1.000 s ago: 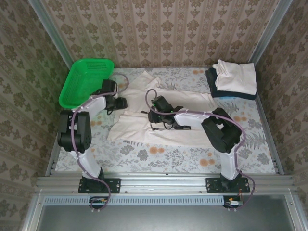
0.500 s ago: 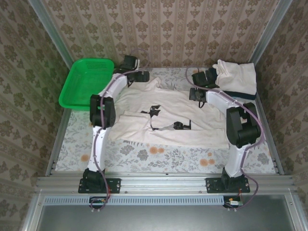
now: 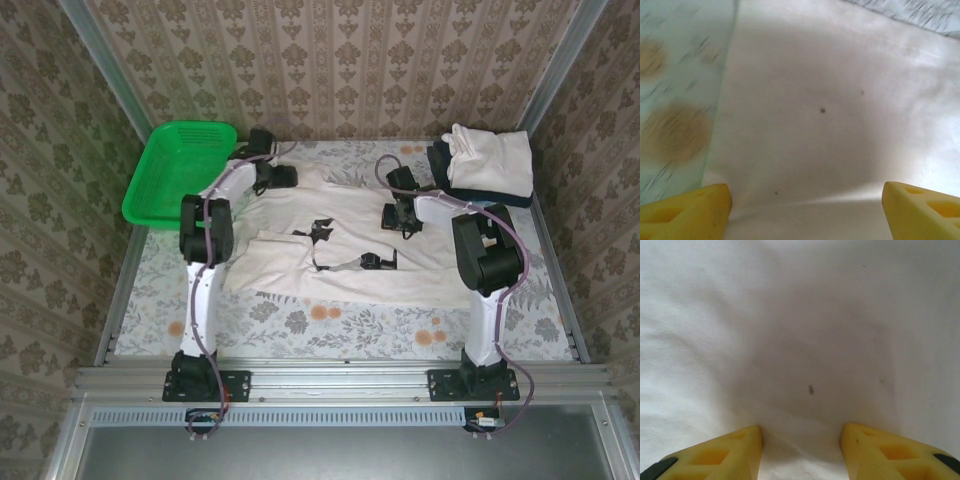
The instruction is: Fold and stack the t-shirts
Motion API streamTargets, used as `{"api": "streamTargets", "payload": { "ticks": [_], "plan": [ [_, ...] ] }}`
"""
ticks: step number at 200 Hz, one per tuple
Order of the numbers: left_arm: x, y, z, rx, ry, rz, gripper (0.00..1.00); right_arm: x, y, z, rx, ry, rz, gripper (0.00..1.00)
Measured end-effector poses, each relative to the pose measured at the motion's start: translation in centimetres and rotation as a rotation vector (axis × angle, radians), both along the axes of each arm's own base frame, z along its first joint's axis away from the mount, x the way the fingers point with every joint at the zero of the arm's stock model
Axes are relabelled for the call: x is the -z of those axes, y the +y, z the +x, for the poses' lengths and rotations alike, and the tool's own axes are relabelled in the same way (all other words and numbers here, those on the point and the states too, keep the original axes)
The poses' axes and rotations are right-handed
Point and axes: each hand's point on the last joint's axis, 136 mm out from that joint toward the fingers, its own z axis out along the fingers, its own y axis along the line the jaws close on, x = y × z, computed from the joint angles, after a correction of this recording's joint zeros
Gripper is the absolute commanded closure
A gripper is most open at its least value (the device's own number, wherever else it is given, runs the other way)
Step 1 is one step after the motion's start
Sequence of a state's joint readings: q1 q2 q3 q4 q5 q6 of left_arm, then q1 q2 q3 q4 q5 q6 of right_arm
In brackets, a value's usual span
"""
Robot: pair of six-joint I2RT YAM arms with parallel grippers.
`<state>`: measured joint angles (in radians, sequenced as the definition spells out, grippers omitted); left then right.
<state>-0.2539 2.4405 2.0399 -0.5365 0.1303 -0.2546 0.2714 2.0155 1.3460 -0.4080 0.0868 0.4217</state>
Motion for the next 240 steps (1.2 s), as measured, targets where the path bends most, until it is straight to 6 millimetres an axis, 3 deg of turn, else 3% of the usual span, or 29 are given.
{"api": "streamTargets", "payload": {
  "ticks": [24, 42, 66, 82, 104, 131, 152, 173, 201, 222, 240],
  "plan": [
    [0.2, 2.9, -2.3, -0.042, 0.045, 0.005, 0.22, 0.1, 1.1, -2.1, -0.007, 0.026, 0.033, 0.51],
    [0.3, 4.2, -3.6, -0.062, 0.064, 0.009, 0.22, -0.1, 3.3, -3.6, -0.043, 0.045, 0.059, 0.50],
    [0.2, 5.1, -4.6, -0.073, 0.086, 0.024, 0.17, -0.3, 6.0, -6.0, -0.107, 0.090, 0.078, 0.50],
    [0.0, 5.3, -4.8, -0.071, 0.096, 0.037, 0.13, -1.1, 6.2, -6.9, -0.117, 0.105, 0.074, 0.49],
    [-1.5, 5.3, -4.2, -0.070, 0.099, 0.058, 0.11, -3.4, 3.1, -6.0, -0.058, 0.073, 0.041, 0.48],
    [-4.9, 5.2, -0.6, -0.085, -0.005, 0.067, 0.10, -6.9, -2.1, -2.1, 0.050, -0.024, -0.015, 0.49],
    [-5.9, 5.2, 1.8, -0.101, -0.057, 0.080, 0.10, -8.0, -5.7, 0.5, 0.123, -0.064, -0.062, 0.49],
    [-4.4, 5.1, 3.6, -0.111, -0.060, 0.096, 0.10, -6.7, -7.7, 2.4, 0.148, -0.050, -0.112, 0.49],
    [0.7, 5.2, 3.7, -0.125, 0.011, 0.137, 0.12, -3.3, -8.9, 3.7, 0.148, 0.015, -0.146, 0.49],
    [0.0, 5.0, 4.0, -0.138, -0.008, 0.122, 0.15, -1.5, -9.6, 4.3, 0.157, 0.051, -0.154, 0.49],
    [0.2, 5.0, 4.0, -0.142, -0.003, 0.123, 0.19, -1.2, -10.0, 4.9, 0.167, 0.055, -0.148, 0.48]
  ]
}}
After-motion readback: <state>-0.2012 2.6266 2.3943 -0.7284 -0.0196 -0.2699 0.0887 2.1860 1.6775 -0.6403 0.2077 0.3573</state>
